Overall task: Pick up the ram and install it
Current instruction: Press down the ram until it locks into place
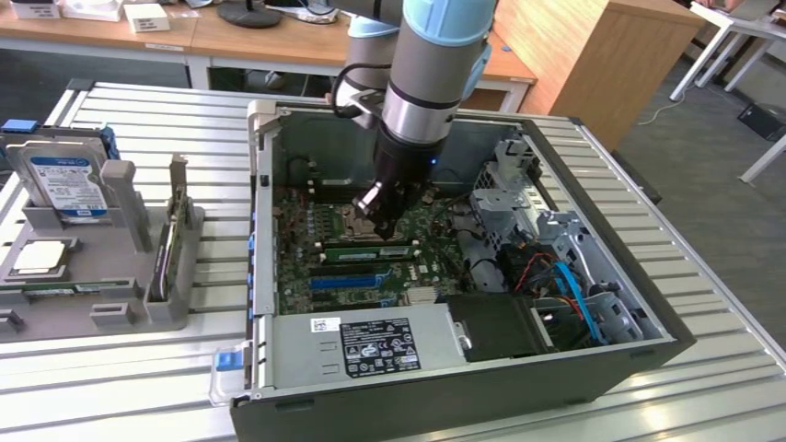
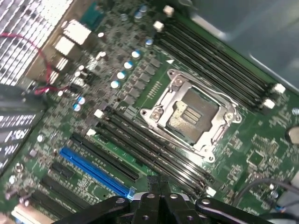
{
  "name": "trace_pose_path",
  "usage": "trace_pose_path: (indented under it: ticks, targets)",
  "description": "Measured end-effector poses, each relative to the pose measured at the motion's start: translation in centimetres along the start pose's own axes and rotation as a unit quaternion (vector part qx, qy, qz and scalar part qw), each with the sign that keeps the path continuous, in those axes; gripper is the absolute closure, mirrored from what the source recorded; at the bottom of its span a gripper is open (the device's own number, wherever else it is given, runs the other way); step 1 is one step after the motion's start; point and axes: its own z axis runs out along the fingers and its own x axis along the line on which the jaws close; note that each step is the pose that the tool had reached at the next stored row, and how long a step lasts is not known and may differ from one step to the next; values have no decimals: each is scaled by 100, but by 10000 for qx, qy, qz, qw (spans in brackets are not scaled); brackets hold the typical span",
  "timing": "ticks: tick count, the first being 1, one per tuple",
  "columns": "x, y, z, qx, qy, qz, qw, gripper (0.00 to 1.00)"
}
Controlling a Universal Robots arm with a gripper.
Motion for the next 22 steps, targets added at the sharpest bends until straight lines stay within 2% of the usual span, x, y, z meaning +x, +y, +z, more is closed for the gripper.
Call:
trace_pose_path:
  ticks: [5,8,11,15,19,22]
  targets:
    - [0,0,3,1,-4,455,9990,89]
    - [0,0,5,2,-6,727,9974,89]
    - [0,0,7,3,-8,1001,9950,89]
    - [0,0,9,4,-12,1358,9907,89]
    - [0,0,11,5,-14,1719,9851,89]
    - [0,0,13,6,-17,1992,9800,89]
